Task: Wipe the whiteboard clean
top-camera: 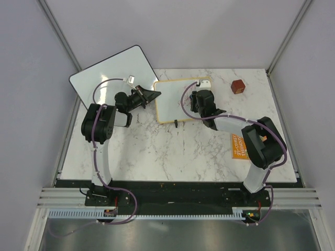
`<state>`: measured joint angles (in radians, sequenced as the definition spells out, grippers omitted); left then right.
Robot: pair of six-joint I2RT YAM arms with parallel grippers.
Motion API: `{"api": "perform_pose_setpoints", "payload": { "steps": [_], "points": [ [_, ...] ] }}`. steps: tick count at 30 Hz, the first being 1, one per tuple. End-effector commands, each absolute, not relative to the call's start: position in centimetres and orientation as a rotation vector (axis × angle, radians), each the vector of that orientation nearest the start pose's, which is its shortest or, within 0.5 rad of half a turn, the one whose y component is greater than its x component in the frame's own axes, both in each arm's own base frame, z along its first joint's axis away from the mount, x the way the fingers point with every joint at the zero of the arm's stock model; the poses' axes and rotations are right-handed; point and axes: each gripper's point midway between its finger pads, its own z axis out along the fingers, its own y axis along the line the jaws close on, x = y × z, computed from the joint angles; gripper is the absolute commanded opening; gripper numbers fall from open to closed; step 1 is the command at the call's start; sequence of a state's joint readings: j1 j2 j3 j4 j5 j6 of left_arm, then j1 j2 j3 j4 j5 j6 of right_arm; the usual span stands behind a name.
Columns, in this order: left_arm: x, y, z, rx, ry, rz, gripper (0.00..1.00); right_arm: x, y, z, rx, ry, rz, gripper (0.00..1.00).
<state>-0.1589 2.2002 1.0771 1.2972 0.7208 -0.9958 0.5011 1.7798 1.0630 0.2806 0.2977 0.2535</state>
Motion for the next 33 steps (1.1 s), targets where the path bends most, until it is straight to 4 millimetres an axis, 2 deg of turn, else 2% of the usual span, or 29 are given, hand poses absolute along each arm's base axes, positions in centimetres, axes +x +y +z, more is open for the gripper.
{"api": "perform_pose_setpoints", "payload": {
  "steps": [1,6,10,17,22,23,28,29,30,33],
  "points": [
    [49.7,-21.6,14.0,0.026,1.603,-1.359,0.02,46.7,20.0,11.3,-0.031,1.945,0.159,0.0],
    [49.5,-21.8,13.7,0.036,1.606,-1.38,0.02,46.8,19.6,9.9,-0.033,1.941,0.14,0.0],
    [49.2,-22.0,13.7,0.056,1.591,-1.417,0.02,46.9,20.1,8.9,-0.062,1.952,0.15,0.0],
    [49.2,-22.1,13.4,0.058,1.6,-1.419,0.02,46.6,23.8,8.4,-0.191,1.968,0.322,0.0],
    [49.0,-22.2,13.3,0.062,1.601,-1.434,0.02,46.1,27.8,8.6,-0.309,1.995,0.432,0.0],
    [48.9,-22.3,13.5,0.065,1.594,-1.442,0.02,46.0,28.3,8.0,-0.328,2.015,0.439,0.0],
    [48.6,-22.5,13.6,0.082,1.584,-1.457,0.02,44.9,32.1,8.2,-0.44,2.035,0.435,0.0],
    [48.5,-22.6,13.7,0.086,1.583,-1.461,0.02,44.3,33.1,7.6,-0.466,2.048,0.424,0.0],
    [48.6,-22.6,13.7,0.087,1.581,-1.461,0.02,44.3,33.6,7.8,-0.48,2.055,0.407,0.0],
    [48.4,-22.8,13.7,0.099,1.582,-1.466,0.02,44.7,33.5,6.9,-0.46,2.074,0.335,0.0]
  ]
}}
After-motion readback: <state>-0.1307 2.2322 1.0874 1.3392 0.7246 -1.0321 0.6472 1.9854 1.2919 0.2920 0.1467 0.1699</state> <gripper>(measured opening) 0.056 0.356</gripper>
